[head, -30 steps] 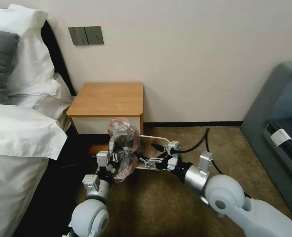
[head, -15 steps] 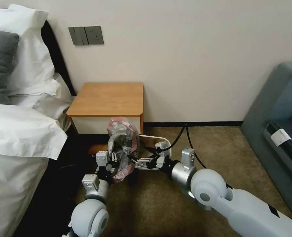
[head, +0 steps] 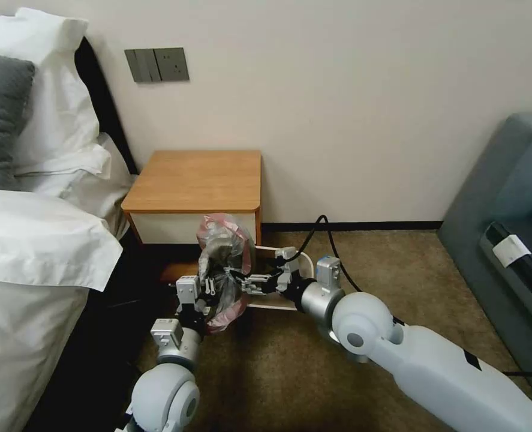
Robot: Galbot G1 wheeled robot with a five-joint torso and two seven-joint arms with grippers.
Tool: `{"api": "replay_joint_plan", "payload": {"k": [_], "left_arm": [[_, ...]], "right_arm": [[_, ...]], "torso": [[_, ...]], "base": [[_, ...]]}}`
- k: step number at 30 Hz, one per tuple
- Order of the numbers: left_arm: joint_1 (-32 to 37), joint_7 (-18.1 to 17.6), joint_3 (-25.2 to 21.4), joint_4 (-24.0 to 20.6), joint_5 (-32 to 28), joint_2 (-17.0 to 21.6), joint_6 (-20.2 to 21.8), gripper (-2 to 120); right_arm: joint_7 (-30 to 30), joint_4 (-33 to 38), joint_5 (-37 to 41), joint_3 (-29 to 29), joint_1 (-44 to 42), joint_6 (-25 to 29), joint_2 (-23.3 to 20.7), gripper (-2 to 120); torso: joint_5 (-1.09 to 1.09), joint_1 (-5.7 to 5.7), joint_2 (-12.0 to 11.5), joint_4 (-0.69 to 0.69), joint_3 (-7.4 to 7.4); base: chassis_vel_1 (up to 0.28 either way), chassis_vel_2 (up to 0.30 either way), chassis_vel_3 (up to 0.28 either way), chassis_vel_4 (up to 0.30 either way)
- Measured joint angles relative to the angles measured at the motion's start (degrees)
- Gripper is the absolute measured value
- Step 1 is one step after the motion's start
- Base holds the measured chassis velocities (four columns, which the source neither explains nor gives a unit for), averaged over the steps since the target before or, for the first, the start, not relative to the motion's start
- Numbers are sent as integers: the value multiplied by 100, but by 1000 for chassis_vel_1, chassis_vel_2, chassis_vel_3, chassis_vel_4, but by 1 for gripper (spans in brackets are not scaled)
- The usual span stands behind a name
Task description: Pick up the garbage bag from the table and place it over the trash can.
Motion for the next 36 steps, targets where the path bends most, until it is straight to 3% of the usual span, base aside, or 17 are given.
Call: {"api": "replay_joint_plan", "payload": {"k": [8,11,36], "left_arm": [[17,1,-13,-25,15,-6,-25,6],[18,1,-9,-28,25,-15,-26,6],[20,-34,-33,-29,36,-46,-41,6]], "right_arm": [[17,-212,-96,-67,79,-11,55,100],[16,-277,-134,-79,94,-11,84,94],[-35,-261,-338,-7,-2,85,-11,2]], "torso": [[0,0,0,0,0],[0,0,0,0,0],[1,0,1,0,0]], "base": [[0,0,0,0],[0,0,0,0],[0,0,0,0]]}}
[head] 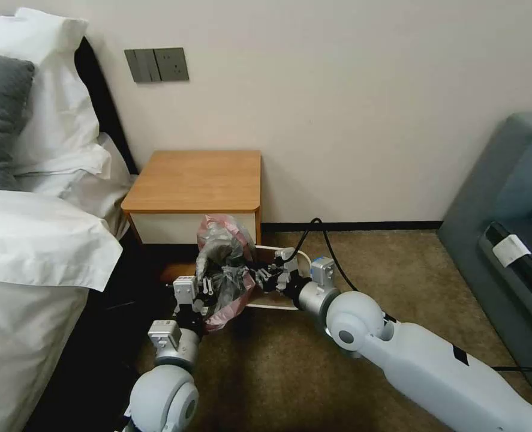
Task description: Pick up the garbage bag from the table and place it over the trash can.
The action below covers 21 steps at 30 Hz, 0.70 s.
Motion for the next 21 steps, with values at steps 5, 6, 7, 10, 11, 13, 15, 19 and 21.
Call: {"api": "replay_joint_plan", "payload": {"k": [5,6,7,10,11,13,15,19,21], "left_arm": [[-2,-55,-33,15,1,-11,-20,6],[-6,-69,-47,16,-3,-14,-20,6],[-11,-76,-55,16,-6,-16,-20,6],[-12,-77,-56,16,-7,-16,-20,6],[-27,-86,-64,16,-18,-23,-20,6],[-31,-96,-64,16,-20,-27,-20,6],[-31,-106,-64,16,-21,-29,-20,6],[-20,-123,-77,9,-23,-30,-27,6],[-13,-128,-88,-10,-24,-30,-29,6]], "right_arm": [[10,201,19,121,-19,-26,-101,0],[20,299,40,181,-30,-45,-147,0],[42,376,54,224,-43,-69,-187,0],[44,385,56,229,-45,-73,-191,0],[138,662,133,376,-124,-223,-308,0],[181,861,180,460,-244,-269,-401,0],[185,988,188,528,-367,-279,-461,0],[173,1201,192,757,-704,-286,-595,0],[149,1262,192,934,-861,-285,-655,0]], "torso": [[0,0,0,0,0],[-1,0,0,0,0],[-1,0,0,0,0],[-1,0,0,0,0],[-1,0,0,0,0],[0,0,0,0,0],[0,0,0,0,0],[0,0,0,0,0],[0,0,0,0,0]], "base": [[0,0,0,0],[0,0,0,0],[0,0,0,0],[0,0,0,0],[0,0,0,0],[0,0,0,0],[0,0,0,0],[0,0,0,0],[0,0,0,0]]}}
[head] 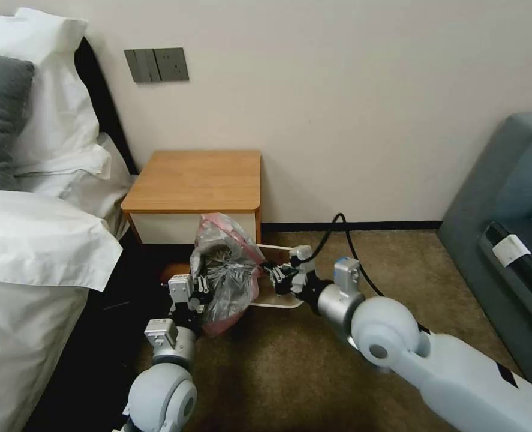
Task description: Pick up the garbage bag from the table and place it over the trash can.
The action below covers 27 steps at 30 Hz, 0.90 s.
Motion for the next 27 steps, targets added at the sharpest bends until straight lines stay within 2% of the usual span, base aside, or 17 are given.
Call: {"api": "replay_joint_plan", "payload": {"k": [5,14,27], "left_arm": [[9,-4,-26,-25,-3,2,-21,6],[-5,-4,-28,-43,-14,5,-25,6],[3,-2,-50,-76,-25,8,-66,6]], "right_arm": [[-100,122,23,555,-423,20,-157,0],[-204,183,28,1169,-859,89,-244,0],[-261,-92,-30,1331,-986,175,-169,0]], "torso": [[0,0,0,0,0],[0,0,0,0,0],[-1,0,0,0,0]], "base": [[0,0,0,0],[0,0,0,0],[0,0,0,0]]}}
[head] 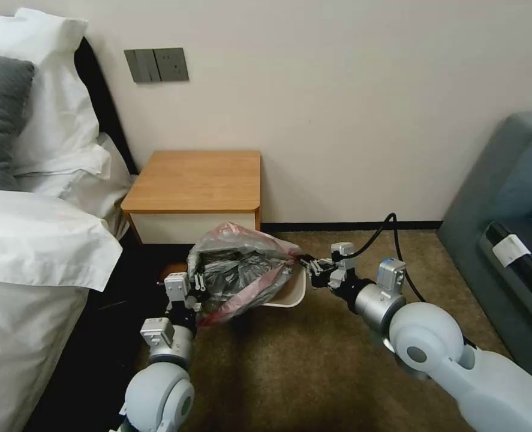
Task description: Pick up the garbage bag from the table and place it over the trash can.
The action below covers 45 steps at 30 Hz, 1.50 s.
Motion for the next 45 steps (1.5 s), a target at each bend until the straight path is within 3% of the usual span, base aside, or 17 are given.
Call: {"api": "replay_joint_plan", "payload": {"k": [8,27,36,45], "left_arm": [[-3,4,-42,6,7,-10,-83,6],[21,-7,-90,6,4,-33,-126,6],[39,13,-97,-2,26,-83,-254,6],[57,22,-133,0,48,-99,-325,6]], "right_arm": [[41,-265,-7,112,89,46,22,0],[15,-71,-85,257,-126,60,6,0],[23,-474,-224,-201,107,51,81,0],[48,-385,-242,-432,137,-109,9,0]], "torso": [[0,0,0,1,1],[0,0,-1,0,0],[0,0,-1,0,1],[0,0,-1,0,1]], "base": [[0,0,0,0],[0,0,0,0],[0,0,0,0],[0,0,0,0]]}}
